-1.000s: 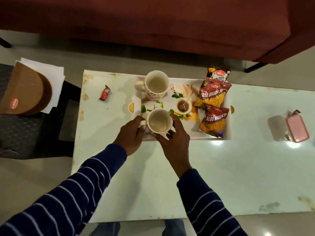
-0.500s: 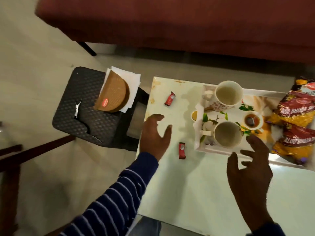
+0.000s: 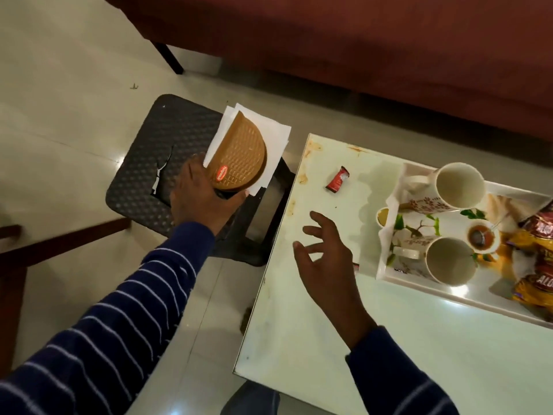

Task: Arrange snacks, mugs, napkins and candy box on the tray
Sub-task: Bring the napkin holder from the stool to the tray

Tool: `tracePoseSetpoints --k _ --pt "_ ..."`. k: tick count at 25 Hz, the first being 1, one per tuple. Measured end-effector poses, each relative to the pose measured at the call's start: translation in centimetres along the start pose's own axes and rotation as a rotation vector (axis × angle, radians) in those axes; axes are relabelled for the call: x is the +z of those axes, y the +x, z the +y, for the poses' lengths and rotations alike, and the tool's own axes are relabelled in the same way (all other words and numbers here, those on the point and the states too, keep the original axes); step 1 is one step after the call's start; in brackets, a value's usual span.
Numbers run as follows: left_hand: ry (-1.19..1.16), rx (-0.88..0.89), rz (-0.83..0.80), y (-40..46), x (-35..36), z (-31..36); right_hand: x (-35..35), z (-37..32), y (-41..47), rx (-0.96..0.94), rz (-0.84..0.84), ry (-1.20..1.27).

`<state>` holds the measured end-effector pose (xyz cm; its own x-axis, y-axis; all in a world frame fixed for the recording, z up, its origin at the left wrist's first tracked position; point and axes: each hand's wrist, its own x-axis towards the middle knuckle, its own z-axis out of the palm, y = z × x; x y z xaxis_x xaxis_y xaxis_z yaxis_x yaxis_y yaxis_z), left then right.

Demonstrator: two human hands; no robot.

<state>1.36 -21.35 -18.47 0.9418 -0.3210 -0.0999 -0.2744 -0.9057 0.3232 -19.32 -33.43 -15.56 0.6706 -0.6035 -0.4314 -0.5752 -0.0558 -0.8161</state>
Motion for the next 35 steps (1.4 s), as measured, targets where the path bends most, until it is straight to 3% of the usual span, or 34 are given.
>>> tracePoseSetpoints --k 4,10,15,18,22,27,30,31,35 --pt "-0.140 0.033 -0.052 1.1 0.9 -1.2 4.0 -3.4 4.1 0.013 -0.079 -0.006" --pt "-0.365 0.105 0.063 1.1 0.2 -1.9 7.2 -7.7 7.3 0.002 -0.077 0.032" --pt "-0.615 -0.050 0.147 -1.4 -1.9 -2.1 9.7 -10.1 6.0 -0.116 0.059 0.039" --pt "-0.970 -0.224 0.081 -4.1 -3.3 -0.9 10.3 -11.1 4.4 -0.185 0.152 0.085" --pt "-1.186 -0.384 -0.011 -8.7 -4.5 1.6 8.2 -10.8 1.1 -0.213 0.123 0.176" --pt "-1.283 -0.291 -0.332 -14.2 -5.3 4.7 2.6 -7.9 -5.1 -0.205 0.308 0.176" --pt "-1.398 -0.389 -0.542 -17.1 -5.0 8.7 -1.6 -5.0 -9.2 -0.174 0.477 0.110" --pt "-1.334 -0.344 -0.584 -18.0 -4.9 10.1 -3.3 -4.1 -10.3 -0.192 0.545 0.078" --pt "-0.975 0.138 -0.597 -22.4 -3.1 15.7 -12.3 -0.1 -11.6 -0.186 0.850 -0.034"
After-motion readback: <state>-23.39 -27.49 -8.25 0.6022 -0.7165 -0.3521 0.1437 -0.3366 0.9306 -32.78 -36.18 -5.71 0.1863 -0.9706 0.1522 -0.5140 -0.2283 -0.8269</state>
